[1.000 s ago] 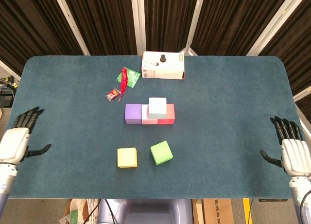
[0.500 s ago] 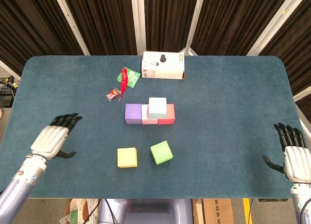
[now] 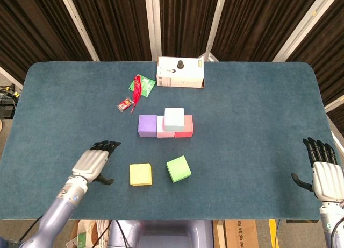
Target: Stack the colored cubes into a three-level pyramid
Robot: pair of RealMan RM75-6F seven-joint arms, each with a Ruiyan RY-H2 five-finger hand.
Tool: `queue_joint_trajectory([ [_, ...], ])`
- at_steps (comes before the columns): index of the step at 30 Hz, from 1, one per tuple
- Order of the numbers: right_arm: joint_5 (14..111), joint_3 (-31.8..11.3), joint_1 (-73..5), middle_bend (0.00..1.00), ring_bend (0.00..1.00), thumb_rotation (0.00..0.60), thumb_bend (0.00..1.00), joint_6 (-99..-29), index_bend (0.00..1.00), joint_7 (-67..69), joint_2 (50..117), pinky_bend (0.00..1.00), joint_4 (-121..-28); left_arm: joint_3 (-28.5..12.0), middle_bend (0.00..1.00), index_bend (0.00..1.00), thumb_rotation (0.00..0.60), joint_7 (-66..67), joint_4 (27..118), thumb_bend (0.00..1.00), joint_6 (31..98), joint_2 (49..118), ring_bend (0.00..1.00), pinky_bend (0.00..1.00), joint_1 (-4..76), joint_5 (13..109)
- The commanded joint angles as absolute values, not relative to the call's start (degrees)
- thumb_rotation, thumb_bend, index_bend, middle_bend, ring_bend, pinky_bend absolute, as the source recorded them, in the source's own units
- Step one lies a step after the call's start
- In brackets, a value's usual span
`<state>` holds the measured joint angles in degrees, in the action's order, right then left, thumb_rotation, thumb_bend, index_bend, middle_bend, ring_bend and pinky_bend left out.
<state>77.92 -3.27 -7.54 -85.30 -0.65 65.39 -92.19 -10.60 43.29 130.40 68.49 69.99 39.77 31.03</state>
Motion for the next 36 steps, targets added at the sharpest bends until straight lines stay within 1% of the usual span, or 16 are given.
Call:
queue_joint_trajectory([
  [1, 77.74, -3.51, -7.56, 0.09, 0.0, 0.6, 0.24, -84.81, 0.07, -1.04, 65.64, 0.0, -92.11, -11.6, 0.07, 0.08, 0.6, 45.94, 129.11, 0.21, 70.43, 73.0, 0.0, 0.0, 43.53, 27.15],
  [6, 77.18, -3.92, -7.47, 0.09, 0.0, 0.6, 0.24, -84.08, 0.07, -1.92, 65.95, 0.0, -92.13, -12.52, 0.07, 0.08, 0.6, 48.22, 128.78, 0.21, 71.24, 74.39, 0.0, 0.0, 47.46, 20.53],
  [19, 76.7, -4.66, -7.09, 0.09, 0.0, 0.6, 0.24, -83.26, 0.07, -2.72, 65.8, 0.0, -92.69, -13.34, 0.06, 0.07, 0.6, 50.8, 129.87, 0.21, 74.15, 76.74, 0.0, 0.0, 53.61, 13.05],
  [26, 76.72, -5.03, -6.9, 0.09, 0.0, 0.6, 0.24, -82.88, 0.07, -2.18, 65.65, 0.0, -92.48, -12.61, 0.07, 0.07, 0.6, 51.33, 128.74, 0.21, 76.19, 79.34, 0.0, 0.0, 55.69, 10.87],
  [36, 76.37, -5.65, -6.51, 0.09, 0.0, 0.6, 0.24, -82.5, 0.07, -1.92, 65.51, 0.0, -92.47, -11.31, 0.13, 0.11, 0.6, 49.87, 125.8, 0.21, 76.58, 82.7, 0.0, 0.0, 56.97, 12.32],
])
